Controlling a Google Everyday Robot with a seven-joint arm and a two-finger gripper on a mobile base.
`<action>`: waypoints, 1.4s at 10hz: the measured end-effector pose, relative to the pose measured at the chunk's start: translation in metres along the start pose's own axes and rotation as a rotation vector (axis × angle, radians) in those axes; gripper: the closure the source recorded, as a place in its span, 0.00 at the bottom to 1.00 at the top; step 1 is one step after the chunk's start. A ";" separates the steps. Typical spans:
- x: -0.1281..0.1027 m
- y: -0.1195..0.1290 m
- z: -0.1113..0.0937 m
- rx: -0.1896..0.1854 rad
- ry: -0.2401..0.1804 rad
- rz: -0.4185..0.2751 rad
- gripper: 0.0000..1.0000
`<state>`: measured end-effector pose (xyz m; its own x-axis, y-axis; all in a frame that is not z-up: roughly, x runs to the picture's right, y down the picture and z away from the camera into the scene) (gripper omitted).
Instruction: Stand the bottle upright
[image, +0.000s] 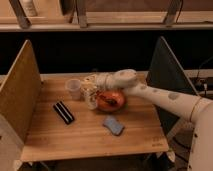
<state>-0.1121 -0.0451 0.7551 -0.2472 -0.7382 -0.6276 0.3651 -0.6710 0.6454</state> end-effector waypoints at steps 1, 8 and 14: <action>0.007 -0.002 0.003 0.019 0.033 -0.029 0.89; 0.007 0.000 0.041 0.121 0.210 -0.051 0.89; -0.025 -0.003 0.066 0.177 0.223 -0.015 0.88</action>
<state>-0.1657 -0.0295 0.7977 -0.0409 -0.7076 -0.7054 0.1960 -0.6980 0.6888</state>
